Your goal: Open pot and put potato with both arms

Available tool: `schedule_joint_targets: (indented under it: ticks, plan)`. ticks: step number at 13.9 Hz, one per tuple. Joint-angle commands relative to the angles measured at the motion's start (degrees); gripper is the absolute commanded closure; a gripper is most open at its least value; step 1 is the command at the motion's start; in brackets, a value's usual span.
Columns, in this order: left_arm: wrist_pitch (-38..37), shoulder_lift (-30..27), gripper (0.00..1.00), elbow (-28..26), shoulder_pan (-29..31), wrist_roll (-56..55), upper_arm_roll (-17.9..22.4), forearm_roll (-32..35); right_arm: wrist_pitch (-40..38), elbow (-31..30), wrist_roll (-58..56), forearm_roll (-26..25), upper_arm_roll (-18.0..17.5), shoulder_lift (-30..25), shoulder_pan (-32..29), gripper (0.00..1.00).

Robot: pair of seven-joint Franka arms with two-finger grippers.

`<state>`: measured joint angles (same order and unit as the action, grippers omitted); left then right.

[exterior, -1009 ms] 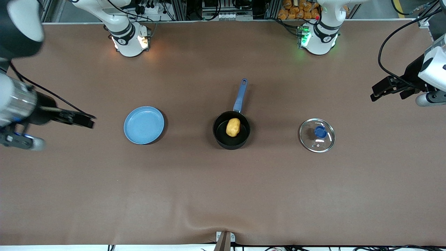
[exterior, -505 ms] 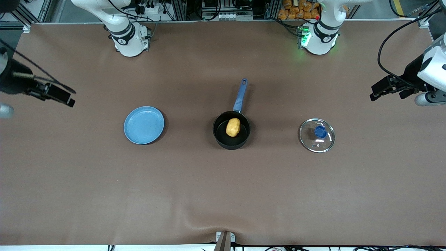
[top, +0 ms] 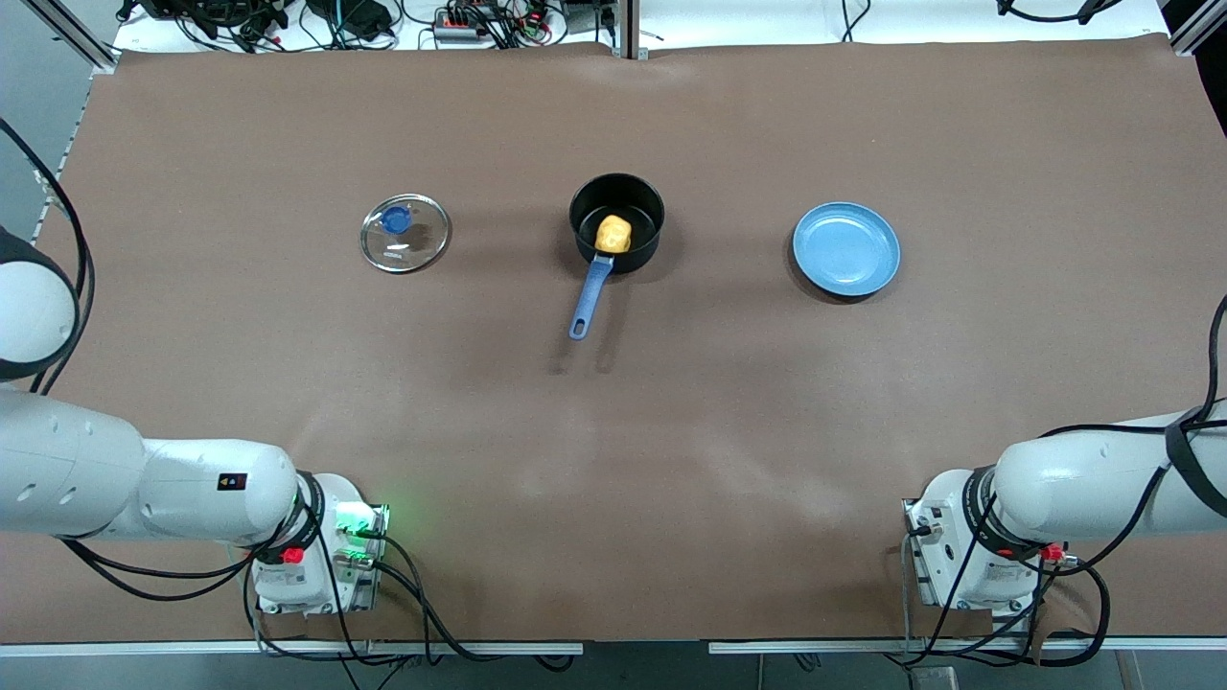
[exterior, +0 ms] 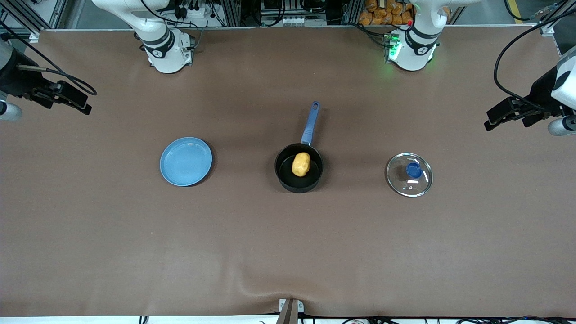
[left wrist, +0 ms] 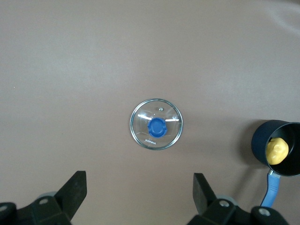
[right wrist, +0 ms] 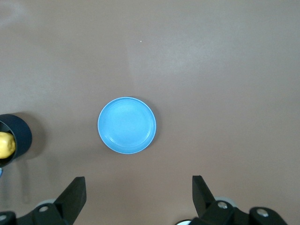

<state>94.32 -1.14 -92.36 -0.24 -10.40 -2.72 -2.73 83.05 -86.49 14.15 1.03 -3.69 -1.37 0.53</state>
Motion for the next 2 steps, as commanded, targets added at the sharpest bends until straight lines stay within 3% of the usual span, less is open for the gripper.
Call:
schedule_joint_targets:
  ticks: [1, 2]
  plan:
    - [-0.71, 0.61, 0.0, 1.48, -0.64, -1.47, 0.44, -0.61, -0.34, -1.67, -2.02, -0.85, -1.06, -2.76, -0.89, 0.0]
    - [-0.71, 0.61, 0.0, 1.56, -0.55, -1.47, 0.44, -0.79, -0.6, -1.58, -1.67, -0.85, -1.06, -2.76, -0.88, 0.0]
